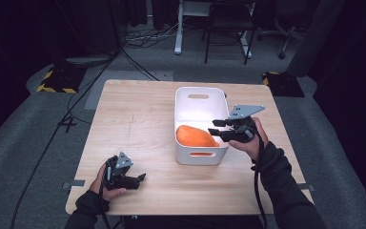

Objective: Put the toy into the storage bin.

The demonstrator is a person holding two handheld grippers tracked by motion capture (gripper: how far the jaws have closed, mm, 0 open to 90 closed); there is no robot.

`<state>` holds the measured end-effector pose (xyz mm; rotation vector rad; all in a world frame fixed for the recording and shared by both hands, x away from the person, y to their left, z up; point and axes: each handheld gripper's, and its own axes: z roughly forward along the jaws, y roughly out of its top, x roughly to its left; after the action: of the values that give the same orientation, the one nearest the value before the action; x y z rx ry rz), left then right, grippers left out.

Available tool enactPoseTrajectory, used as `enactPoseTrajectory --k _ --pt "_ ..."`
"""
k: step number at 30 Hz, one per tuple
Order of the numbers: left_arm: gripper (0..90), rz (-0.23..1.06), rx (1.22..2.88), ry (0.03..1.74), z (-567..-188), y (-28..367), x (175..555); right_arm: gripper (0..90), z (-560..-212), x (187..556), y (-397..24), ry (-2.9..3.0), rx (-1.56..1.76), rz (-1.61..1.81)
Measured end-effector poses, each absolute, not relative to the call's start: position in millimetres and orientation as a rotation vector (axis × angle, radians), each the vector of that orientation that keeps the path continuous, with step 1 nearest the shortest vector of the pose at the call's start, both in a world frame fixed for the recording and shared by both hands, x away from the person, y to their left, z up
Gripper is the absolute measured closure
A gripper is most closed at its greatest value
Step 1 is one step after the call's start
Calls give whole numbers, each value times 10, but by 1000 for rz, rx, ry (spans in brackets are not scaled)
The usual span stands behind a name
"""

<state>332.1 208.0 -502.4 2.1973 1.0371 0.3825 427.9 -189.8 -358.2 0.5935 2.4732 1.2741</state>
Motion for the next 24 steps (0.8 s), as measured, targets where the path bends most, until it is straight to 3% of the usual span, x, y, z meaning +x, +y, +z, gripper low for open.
enactPoseTrajectory --k 11,24 --pt "153 382 2197 1037 -5024 2080 3322 576 -3601 4264 -1872 2481 574 1277" --pt "153 384 2200 1035 -5022 2082 3323 484 -3562 4210 -1971 2466 574 1254"
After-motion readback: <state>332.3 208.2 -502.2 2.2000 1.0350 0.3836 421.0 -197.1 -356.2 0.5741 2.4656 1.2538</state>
